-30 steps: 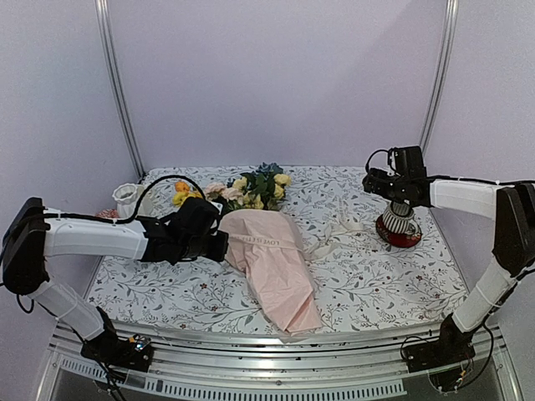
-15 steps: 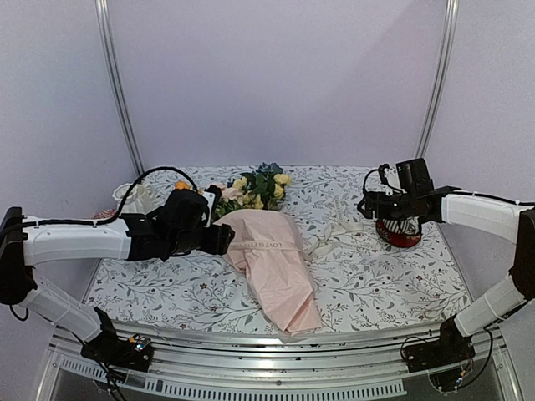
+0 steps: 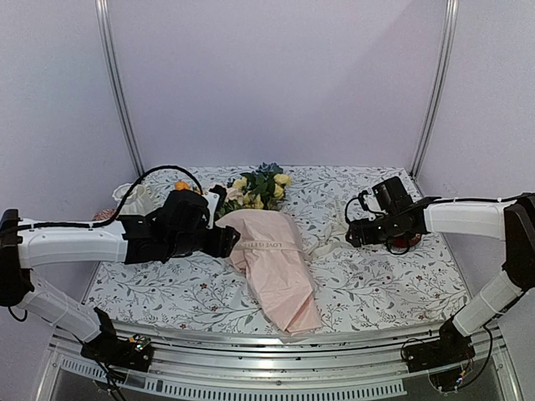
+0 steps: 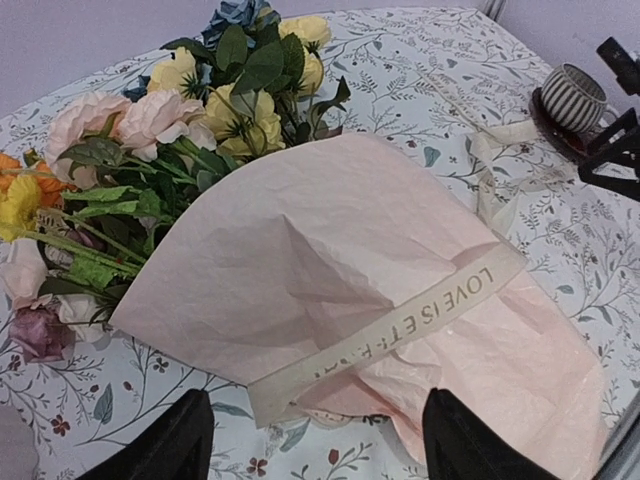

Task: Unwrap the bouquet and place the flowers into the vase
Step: Place the ribbon at the center of the board, then pick up the untied ribbon from the center of the board.

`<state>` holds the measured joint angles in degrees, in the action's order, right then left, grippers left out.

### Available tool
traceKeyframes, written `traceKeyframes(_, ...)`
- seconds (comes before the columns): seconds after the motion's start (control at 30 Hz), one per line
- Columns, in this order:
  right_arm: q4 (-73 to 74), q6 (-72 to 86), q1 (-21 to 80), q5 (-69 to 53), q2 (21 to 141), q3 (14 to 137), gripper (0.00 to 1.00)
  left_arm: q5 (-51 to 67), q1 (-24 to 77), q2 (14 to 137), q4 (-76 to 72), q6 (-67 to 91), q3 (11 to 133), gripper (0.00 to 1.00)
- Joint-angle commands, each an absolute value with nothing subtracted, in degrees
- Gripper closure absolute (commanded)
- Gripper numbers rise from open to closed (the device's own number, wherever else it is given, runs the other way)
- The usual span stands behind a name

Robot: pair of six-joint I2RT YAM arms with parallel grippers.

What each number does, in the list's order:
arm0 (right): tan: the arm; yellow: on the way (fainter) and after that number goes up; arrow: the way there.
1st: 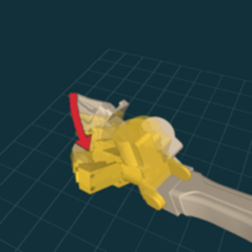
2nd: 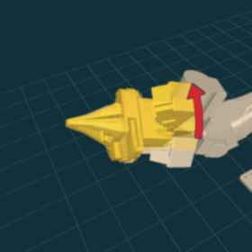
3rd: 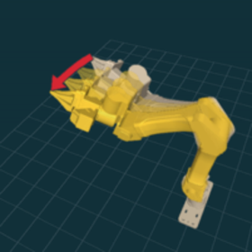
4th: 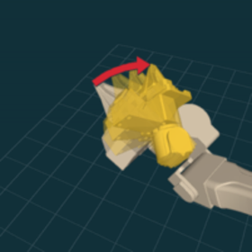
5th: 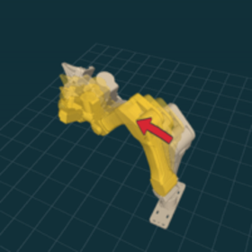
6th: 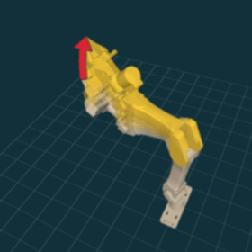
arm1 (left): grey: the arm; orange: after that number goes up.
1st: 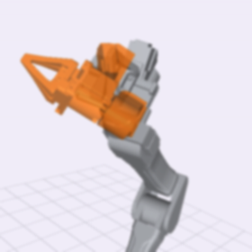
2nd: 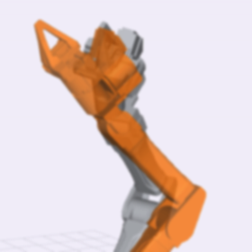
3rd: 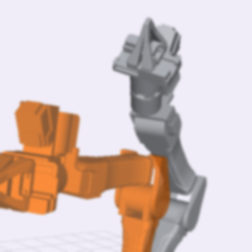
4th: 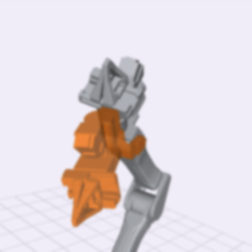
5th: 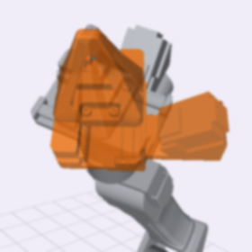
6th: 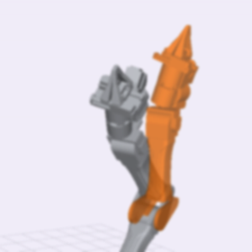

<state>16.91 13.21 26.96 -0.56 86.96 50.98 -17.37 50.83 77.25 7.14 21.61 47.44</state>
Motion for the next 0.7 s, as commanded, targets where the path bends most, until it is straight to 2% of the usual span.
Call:
traceKeyframes(0.0,17.6,12.6,27.2,0.6,88.7,50.4,0.19,-16.9,52.2,75.9,5.4,19.7,48.1,0.26)
traceKeyframes(0.67,18.5,10.8,28.6,-0.1,95.3,51.7,0.18,-20.0,52.3,72.5,4.2,22.8,44.8,0.26)
